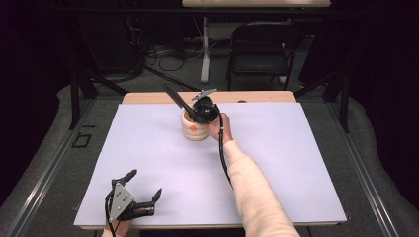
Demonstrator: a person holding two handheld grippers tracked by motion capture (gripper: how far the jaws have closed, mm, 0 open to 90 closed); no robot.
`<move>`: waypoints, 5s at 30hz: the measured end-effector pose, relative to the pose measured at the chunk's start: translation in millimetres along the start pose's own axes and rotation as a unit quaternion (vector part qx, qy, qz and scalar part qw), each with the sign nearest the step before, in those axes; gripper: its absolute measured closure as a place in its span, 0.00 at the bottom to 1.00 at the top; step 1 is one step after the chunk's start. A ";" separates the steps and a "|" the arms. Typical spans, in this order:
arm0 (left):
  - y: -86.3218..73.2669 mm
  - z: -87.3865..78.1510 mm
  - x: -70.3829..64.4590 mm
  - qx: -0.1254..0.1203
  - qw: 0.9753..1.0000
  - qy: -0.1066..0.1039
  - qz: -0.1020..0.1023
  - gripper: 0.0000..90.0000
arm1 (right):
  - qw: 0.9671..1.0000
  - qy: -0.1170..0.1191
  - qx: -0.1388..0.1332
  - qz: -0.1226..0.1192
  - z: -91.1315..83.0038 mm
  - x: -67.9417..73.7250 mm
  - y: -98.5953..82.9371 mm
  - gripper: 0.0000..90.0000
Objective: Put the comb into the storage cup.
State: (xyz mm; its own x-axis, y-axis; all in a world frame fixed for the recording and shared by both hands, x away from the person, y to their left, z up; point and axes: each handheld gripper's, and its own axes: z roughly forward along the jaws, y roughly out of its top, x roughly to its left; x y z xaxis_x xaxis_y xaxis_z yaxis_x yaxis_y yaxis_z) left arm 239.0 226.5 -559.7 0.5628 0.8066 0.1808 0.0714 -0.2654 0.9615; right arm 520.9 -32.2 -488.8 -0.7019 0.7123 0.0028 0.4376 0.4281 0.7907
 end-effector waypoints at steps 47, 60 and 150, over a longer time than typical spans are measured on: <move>0.4 0.8 -0.9 0.001 1.000 0.000 0.003 0.01 | 0.999 -0.014 0.038 0.001 -22.8 -3.8 9.1 0.40; 0.2 0.6 -2.1 0.003 1.000 0.000 0.003 0.01 | 0.999 0.011 0.035 0.014 -57.6 -18.8 -4.1 0.20; -0.8 2.1 -6.4 0.017 1.000 -0.001 0.003 0.00 | 0.997 0.026 -0.064 -0.038 -199.9 39.9 -215.6 0.00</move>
State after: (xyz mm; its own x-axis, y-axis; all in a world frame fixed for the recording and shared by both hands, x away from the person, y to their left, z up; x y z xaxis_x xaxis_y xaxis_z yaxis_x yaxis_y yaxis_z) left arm 237.1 220.5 -562.0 0.5652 0.8035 0.1870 0.0952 -0.2887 0.9527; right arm 286.2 -207.3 -536.8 -0.7598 0.6495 -0.0305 0.3090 0.4019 0.8620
